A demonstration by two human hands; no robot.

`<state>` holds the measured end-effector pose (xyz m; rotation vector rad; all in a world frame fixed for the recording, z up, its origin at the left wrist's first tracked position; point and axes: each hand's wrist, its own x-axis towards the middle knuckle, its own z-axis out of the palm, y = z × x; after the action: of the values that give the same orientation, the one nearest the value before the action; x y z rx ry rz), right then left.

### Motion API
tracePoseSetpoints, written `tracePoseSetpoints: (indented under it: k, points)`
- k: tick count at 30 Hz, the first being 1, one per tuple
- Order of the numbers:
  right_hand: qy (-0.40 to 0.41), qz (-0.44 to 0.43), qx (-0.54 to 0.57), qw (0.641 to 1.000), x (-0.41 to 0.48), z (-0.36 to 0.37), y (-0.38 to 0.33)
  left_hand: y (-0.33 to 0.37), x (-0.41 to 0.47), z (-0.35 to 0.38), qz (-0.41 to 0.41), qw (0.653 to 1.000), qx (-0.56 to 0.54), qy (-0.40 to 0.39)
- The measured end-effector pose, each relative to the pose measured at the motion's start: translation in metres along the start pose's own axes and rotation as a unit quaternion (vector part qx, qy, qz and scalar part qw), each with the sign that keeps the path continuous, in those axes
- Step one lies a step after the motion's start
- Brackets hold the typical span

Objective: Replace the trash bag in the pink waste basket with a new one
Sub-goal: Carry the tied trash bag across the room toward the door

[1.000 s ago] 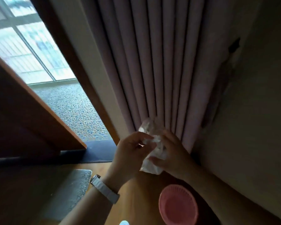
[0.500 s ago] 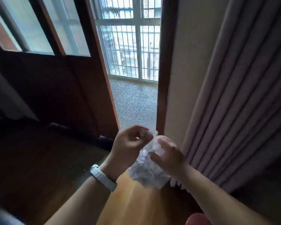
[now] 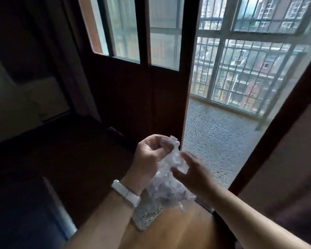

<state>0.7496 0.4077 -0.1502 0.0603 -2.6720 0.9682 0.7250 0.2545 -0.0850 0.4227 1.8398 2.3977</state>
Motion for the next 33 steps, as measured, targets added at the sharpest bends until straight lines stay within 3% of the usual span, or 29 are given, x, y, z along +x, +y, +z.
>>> tracePoseSetpoints:
  k: [9,19,33]
  points:
    - [-0.074,-0.063,0.062,0.993,0.103,0.079,-0.027,0.004,0.058,-0.082,-0.001,0.993,0.042,0.107]
    - [-0.19,-0.106,0.093,0.972,0.277,0.169,-0.025,-0.02,0.2,-0.167,-0.034,0.975,0.05,0.214]
    - [-0.233,-0.2,0.109,0.945,0.441,0.262,-0.092,0.011,0.32,-0.287,0.003,0.93,0.046,0.365]
